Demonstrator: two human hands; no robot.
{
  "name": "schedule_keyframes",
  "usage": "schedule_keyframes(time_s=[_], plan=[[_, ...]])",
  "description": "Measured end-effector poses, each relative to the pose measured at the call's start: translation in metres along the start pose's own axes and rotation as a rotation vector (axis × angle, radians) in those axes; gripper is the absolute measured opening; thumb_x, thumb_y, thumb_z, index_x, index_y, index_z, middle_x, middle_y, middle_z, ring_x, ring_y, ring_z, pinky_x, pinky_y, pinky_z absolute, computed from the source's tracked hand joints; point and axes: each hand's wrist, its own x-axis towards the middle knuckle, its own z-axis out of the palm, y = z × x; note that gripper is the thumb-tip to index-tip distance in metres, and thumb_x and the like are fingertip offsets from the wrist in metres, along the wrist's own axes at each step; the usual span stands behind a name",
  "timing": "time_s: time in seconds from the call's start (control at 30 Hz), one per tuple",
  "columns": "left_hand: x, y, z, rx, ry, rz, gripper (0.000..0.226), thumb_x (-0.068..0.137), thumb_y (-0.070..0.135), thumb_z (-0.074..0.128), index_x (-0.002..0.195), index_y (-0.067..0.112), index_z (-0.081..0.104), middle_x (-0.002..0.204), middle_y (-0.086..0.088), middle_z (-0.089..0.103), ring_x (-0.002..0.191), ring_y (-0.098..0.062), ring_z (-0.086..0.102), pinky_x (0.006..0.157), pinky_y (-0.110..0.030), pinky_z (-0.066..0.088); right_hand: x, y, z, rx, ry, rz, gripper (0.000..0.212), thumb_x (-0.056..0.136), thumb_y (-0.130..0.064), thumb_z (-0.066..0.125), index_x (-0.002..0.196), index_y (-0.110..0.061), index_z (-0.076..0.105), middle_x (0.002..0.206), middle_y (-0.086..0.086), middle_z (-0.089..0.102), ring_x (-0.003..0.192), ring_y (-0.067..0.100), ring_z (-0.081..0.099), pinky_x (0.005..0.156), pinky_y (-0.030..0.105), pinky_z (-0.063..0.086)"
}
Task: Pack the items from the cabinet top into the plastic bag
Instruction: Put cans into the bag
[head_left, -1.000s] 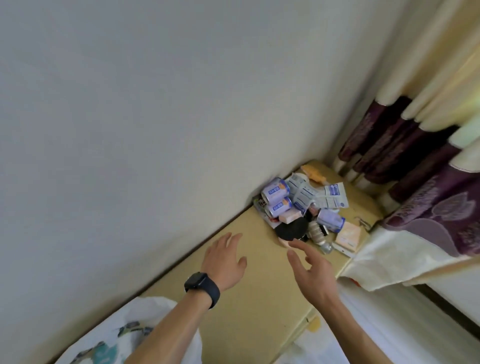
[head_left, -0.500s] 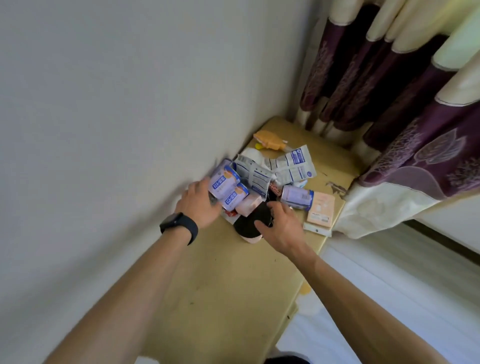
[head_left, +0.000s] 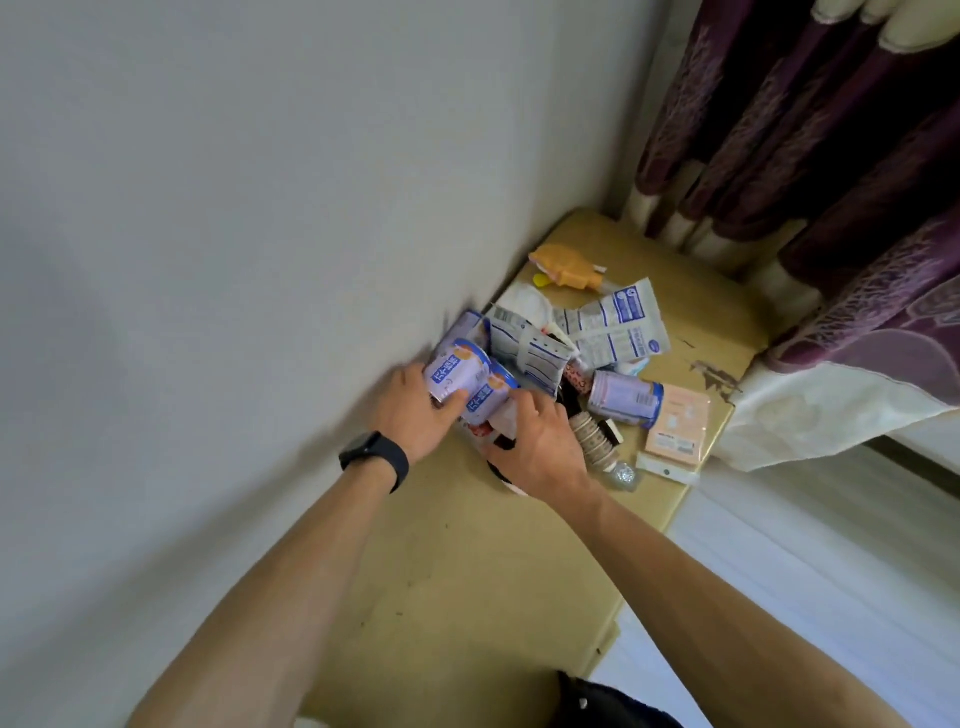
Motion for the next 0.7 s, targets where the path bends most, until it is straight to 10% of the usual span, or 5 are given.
schedule_keyframes(time_s=[0.33, 0.5, 0.7], plan=[[-0.191, -0.153, 0.000, -0.550, 0.151, -0.571, 0.055, 0.067, 0.062, 0.075, 0.103, 0.023, 0.063, 0.102, -0.014, 0.066, 0.083, -0.020, 0.067, 0.064, -0.033, 0.057, 0.042, -0.036, 0.017, -0.626, -0.183, -0.212, 0.061, 0.089, -0.039, 0.061, 0.142, -0.032, 0.033, 0.154, 0.011, 0.020, 0.131, 0.044, 0.031, 0.107, 0.053, 0.031], [-0.287, -0.127, -0.043, -0.769, 0.405, -0.638, 0.021, 0.074, 0.024, 0.083, 0.086, 0.027, 0.065, 0.081, 0.009, 0.074, 0.071, -0.015, 0.069, 0.064, -0.040, 0.058, 0.049, -0.051, 0.025, -0.779, -0.155, -0.160, 0.065, 0.089, -0.038, 0.062, 0.145, -0.035, 0.029, 0.148, 0.013, 0.024, 0.124, 0.044, 0.035, 0.101, 0.054, 0.035], [-0.357, -0.158, -0.037, -0.845, 0.549, -0.753, 0.035, 0.078, 0.019, 0.081, 0.097, 0.028, 0.053, 0.096, -0.002, 0.069, 0.078, -0.021, 0.071, 0.067, -0.041, 0.060, 0.046, -0.049, 0.021, -0.903, -0.104, -0.211, 0.066, 0.087, -0.040, 0.061, 0.145, -0.039, 0.029, 0.144, 0.014, 0.025, 0.122, 0.044, 0.036, 0.099, 0.050, 0.038]])
